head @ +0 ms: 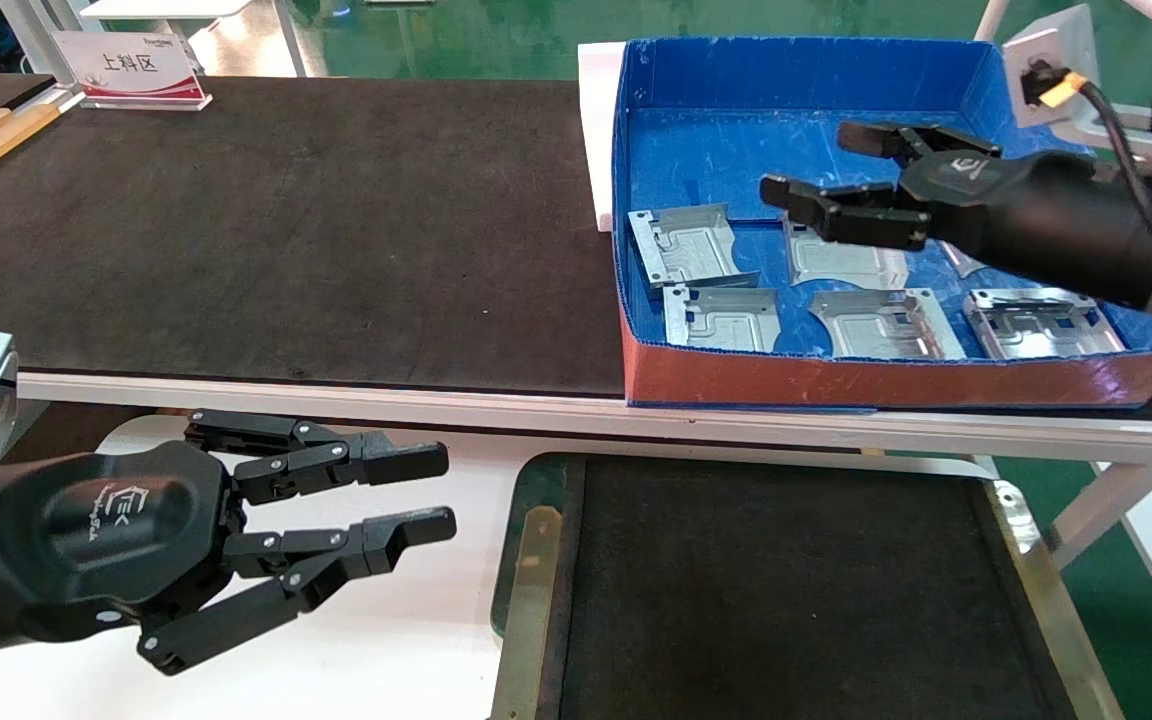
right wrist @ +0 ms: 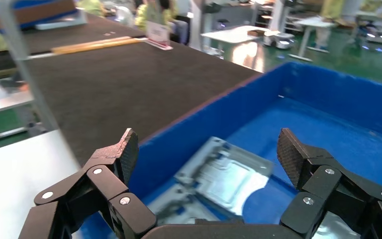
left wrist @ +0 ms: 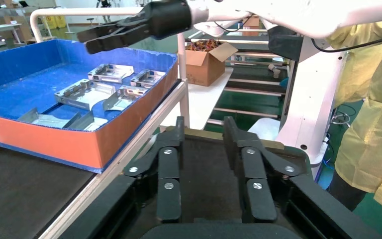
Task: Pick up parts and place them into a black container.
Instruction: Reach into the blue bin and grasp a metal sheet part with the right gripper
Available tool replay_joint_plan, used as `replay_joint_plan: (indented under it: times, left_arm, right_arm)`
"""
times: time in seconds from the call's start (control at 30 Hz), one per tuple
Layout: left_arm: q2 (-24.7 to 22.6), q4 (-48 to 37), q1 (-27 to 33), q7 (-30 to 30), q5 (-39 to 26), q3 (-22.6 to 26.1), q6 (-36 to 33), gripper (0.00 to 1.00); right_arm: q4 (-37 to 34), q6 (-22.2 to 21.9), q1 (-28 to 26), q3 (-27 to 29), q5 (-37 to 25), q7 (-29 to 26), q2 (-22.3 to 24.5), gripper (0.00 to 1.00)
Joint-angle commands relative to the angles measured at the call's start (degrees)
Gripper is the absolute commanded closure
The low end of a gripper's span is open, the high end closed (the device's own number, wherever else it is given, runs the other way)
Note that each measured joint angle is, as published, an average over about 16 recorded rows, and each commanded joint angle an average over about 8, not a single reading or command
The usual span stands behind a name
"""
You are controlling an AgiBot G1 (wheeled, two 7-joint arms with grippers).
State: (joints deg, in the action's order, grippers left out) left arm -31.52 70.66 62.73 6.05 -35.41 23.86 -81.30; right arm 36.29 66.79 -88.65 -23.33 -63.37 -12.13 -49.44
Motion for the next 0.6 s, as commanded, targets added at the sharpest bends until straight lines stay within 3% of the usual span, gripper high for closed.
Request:
replay_joint_plan:
  times: [0.03,0.3,0.6]
  left_arm:
    - [0.00,0.00,0.00,0.00,0.00,0.00,0.00,0.00]
    - [0.00,0.00,0.00,0.00,0.00,0.00,0.00,0.00]
    - [0.00,0.00,0.00,0.00,0.00,0.00,0.00,0.00]
  right_arm:
    - [-3.64,-0.85,-2.01,-0.56,-1.28,0.47,-1.19,0.00]
    - [-17.53,-7.46,-8.22,-2.92,-6.04,0.53,-6.57,0.00]
    - [-28.64,-14.70,-13.96,-5.81,-10.68,-4.23,-12.29,0.00]
